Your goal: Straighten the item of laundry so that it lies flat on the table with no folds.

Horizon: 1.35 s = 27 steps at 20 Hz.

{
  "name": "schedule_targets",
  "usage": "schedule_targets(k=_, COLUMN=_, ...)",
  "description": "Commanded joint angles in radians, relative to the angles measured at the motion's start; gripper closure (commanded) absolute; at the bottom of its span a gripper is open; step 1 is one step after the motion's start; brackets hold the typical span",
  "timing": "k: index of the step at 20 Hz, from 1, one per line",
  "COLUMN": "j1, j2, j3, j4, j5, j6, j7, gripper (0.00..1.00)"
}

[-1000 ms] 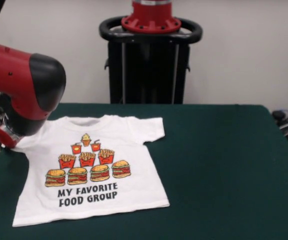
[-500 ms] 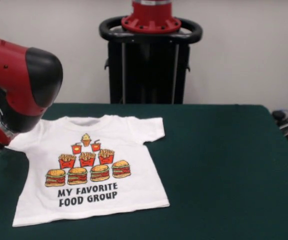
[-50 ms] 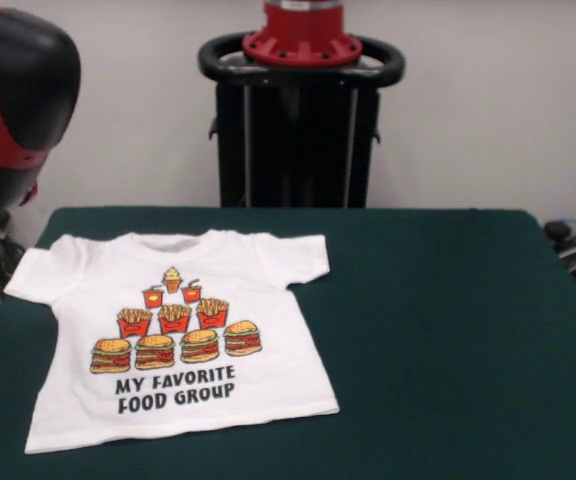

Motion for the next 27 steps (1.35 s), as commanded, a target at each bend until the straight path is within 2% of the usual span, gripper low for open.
schedule_targets(k=1, j1=-0.077, j2=-0.052, j3=0.17, j4=0.081, j5=0.167, j6=0.075, j7=-0.154, gripper=1.0)
schedule_targets(k=7, j1=-0.154, j2=0.001, j3=0.272, j4=0.047, j5=0.378, j6=0.1, j7=-0.064, gripper=1.0)
schedule_targets(k=14, j1=-0.165, j2=0.054, j3=0.318, j4=-0.033, j5=0.484, j6=0.09, j7=-0.021, gripper=1.0)
schedule_targets(k=16, j1=-0.15, j2=0.079, j3=0.314, j4=-0.088, j5=0.494, j6=0.124, j7=-0.017, gripper=1.0)
schedule_targets(k=21, j1=-0.086, j2=0.182, j3=0.288, j4=-0.302, j5=0.502, j6=0.243, j7=0.035, gripper=1.0)
schedule_targets(k=27, j1=-0.027, j2=0.304, j3=0.32, j4=-0.538, j5=0.561, j6=0.355, j7=0.076, gripper=1.0)
